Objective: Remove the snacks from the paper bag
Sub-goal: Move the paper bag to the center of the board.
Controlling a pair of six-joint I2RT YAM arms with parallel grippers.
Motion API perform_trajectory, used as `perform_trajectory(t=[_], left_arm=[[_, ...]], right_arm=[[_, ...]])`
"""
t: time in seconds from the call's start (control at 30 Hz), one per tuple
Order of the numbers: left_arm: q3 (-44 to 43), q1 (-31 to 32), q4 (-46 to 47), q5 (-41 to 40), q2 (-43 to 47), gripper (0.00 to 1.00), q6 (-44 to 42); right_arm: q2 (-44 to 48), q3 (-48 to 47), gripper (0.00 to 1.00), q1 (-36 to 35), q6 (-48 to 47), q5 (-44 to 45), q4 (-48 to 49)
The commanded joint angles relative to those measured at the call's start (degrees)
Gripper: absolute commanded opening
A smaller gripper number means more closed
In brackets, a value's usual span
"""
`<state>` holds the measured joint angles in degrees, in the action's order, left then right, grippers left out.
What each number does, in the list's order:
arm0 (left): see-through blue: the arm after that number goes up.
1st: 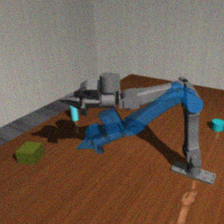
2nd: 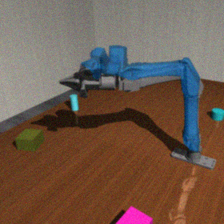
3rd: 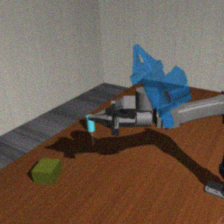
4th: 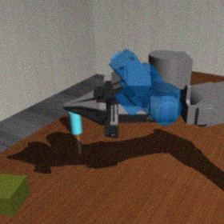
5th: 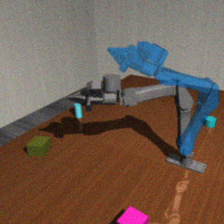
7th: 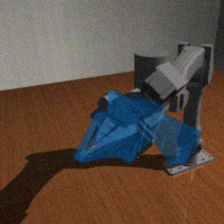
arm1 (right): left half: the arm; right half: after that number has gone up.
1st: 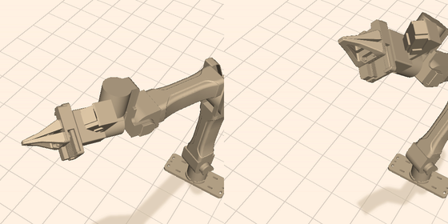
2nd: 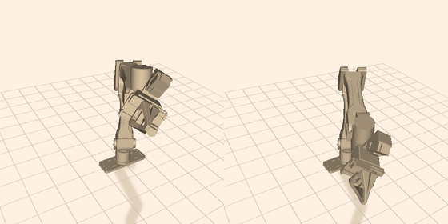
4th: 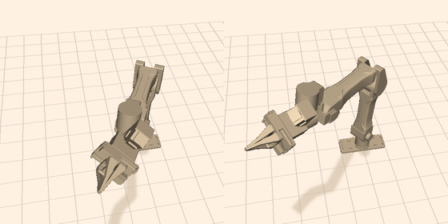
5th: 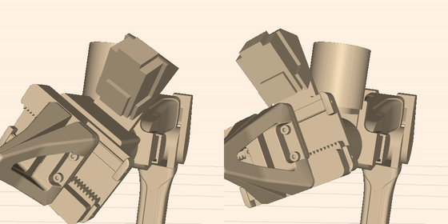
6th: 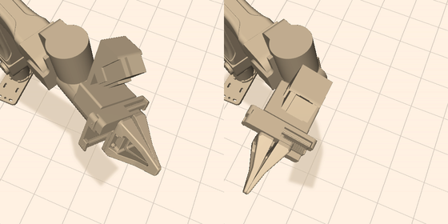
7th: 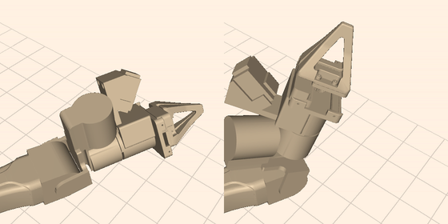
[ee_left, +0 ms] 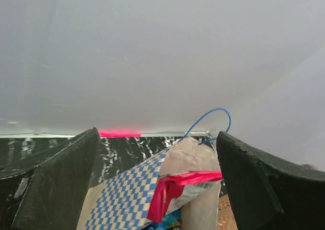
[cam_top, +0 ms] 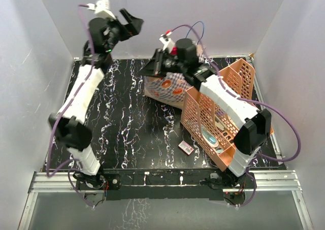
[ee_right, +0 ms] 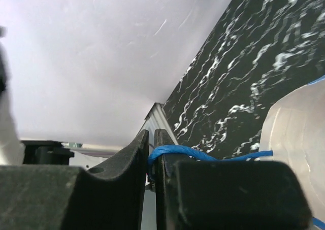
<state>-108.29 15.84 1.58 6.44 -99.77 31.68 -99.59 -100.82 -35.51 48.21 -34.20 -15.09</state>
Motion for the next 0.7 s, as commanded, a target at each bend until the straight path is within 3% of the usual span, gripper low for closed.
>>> perform_trajectory(t=[0.0, 0.1, 0.27, 0.37, 0.53, 0.6, 0.67], left_arm=[[9.1, 1.3, -13.9, -12.7, 12.9, 0.98, -7.3], [14.7, 1.4, -18.4, -21.9, 18.8, 0.98, -8.4], [15.6, 2.7, -23.6, -24.6, 21.1, 0.98, -10.6], [15.2, 4.7, -26.9, -24.3, 23.5, 0.99, -10.6], [14.1, 6.1, -31.6, -24.6, 25.3, 0.98, -7.3], [14.7, 6.2, -33.0, -25.0, 26.9, 0.98, -5.6], [15.8, 6.2, -33.6, -25.0, 28.4, 0.98, -4.4]], right_arm=[[0.0, -6.2, 0.15, -6.7, 1.8, 3.1, 12.4], [-3.6, -10.1, 0.22, -7.3, -2.9, -0.2, 5.0], [2.4, -14.1, 0.74, -7.1, -21.2, 8.3, -13.7], [8.2, -12.3, 0.89, -6.5, -31.7, 20.5, -22.3], [15.7, -6.5, 0.99, -4.0, -43.7, 38.2, -22.6], [15.8, -5.8, 0.99, 0.9, -45.6, 41.2, -20.4], [14.3, -6.0, 0.99, 7.5, -46.6, 38.5, -17.8]])
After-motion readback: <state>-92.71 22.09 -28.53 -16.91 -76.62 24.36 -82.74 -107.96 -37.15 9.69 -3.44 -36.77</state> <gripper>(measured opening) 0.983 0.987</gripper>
